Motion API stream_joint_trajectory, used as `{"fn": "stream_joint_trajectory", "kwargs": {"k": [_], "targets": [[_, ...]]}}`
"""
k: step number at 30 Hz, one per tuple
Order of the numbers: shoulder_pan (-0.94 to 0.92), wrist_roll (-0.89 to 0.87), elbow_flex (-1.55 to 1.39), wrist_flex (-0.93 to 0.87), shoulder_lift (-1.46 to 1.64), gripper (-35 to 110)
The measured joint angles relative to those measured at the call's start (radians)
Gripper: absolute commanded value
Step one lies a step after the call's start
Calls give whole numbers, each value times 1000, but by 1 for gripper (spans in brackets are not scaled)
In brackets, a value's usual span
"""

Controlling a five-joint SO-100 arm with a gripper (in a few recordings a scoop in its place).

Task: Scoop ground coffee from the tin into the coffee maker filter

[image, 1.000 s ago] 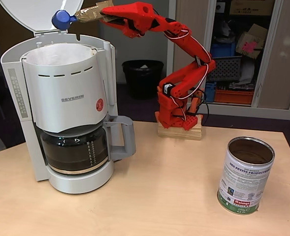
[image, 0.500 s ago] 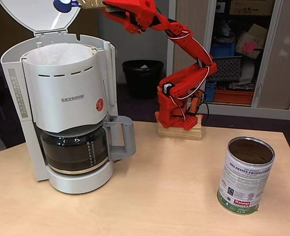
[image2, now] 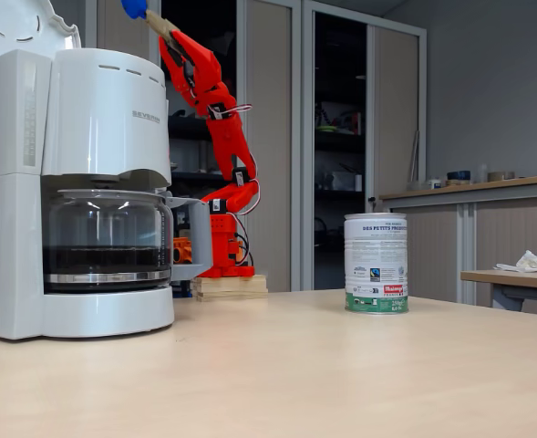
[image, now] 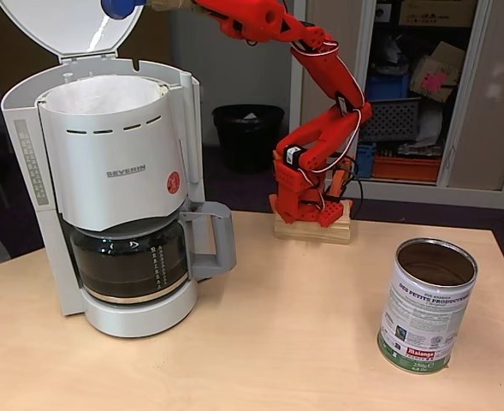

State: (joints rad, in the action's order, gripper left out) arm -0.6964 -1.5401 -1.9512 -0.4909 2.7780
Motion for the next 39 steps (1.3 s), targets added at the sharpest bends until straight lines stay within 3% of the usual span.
{"fn": "stream_joint_trajectory", "kwargs": {"k": [10,27,39], "targets": [[186,480,57,-71,89,0],[899,1203,-69,-337,344,0],[1255,1451,-107,-518,330,0]]}}
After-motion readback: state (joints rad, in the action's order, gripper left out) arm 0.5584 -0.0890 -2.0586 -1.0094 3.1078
